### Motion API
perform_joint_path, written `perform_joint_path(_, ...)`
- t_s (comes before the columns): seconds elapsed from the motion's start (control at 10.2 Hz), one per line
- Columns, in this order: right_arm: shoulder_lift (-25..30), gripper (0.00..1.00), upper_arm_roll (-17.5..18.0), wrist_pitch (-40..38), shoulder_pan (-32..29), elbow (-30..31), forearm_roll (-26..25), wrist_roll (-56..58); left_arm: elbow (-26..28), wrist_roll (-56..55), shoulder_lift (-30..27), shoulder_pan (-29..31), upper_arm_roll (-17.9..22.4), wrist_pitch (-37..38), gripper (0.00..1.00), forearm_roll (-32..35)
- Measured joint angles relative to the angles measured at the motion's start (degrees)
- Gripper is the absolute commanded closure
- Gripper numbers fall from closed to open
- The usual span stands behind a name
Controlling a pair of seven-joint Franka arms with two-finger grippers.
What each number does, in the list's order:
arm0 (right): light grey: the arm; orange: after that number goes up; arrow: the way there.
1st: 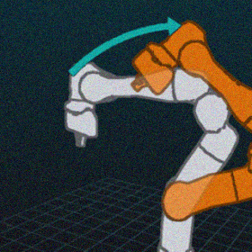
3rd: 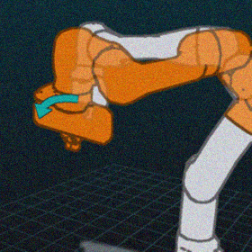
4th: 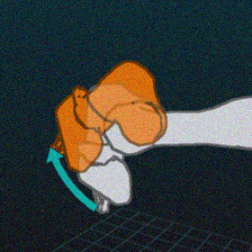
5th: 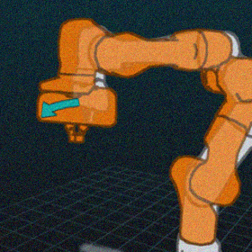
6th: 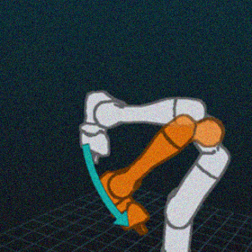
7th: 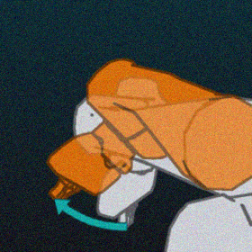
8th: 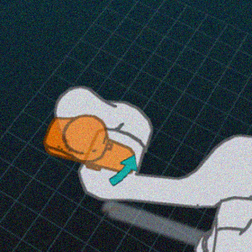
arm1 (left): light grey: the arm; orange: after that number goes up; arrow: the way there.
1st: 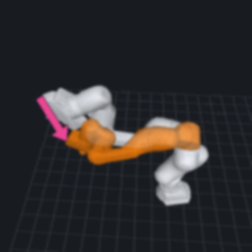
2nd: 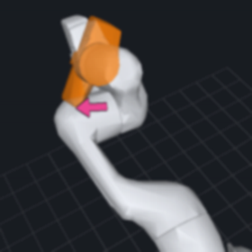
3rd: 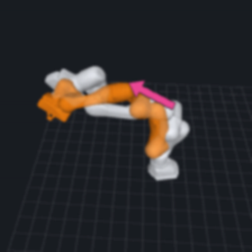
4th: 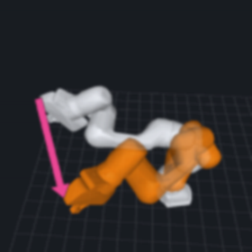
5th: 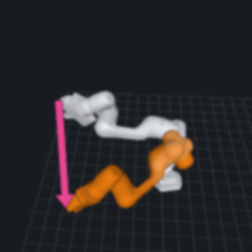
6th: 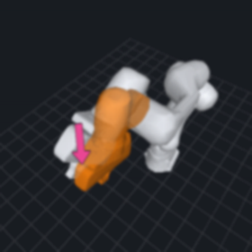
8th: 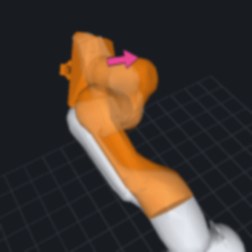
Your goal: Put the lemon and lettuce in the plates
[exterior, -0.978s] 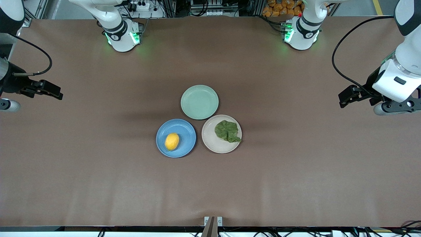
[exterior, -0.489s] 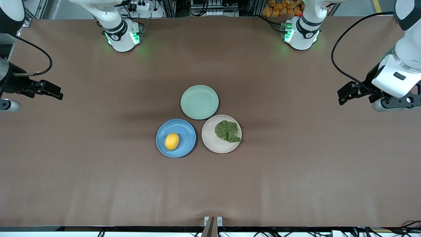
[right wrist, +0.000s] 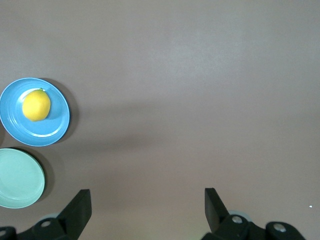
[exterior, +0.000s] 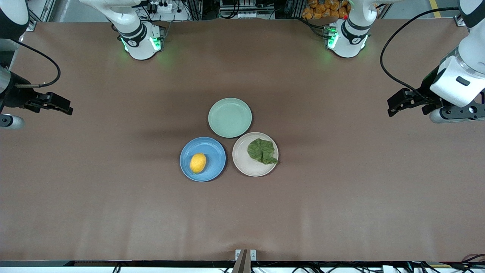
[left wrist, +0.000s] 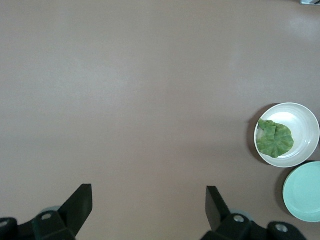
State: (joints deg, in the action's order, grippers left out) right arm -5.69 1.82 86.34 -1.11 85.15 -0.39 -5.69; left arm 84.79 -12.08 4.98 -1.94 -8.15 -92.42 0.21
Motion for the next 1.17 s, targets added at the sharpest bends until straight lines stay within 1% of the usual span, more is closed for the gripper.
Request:
perform_joint_path(0.2,0.00,0.00,0.00,0.00,0.00,0.05,0.00,0.01,0.00,2.09,-0.01,0.97,0.03,0.26,0.00,-0.09)
perform_joint_path(1.17,0.00,0.00,0.00,-0.01,0.00,0.06,0.02,0.03,0.00,2.19,-0.25,1.09,-0.18,0.44,0.00,-0.08)
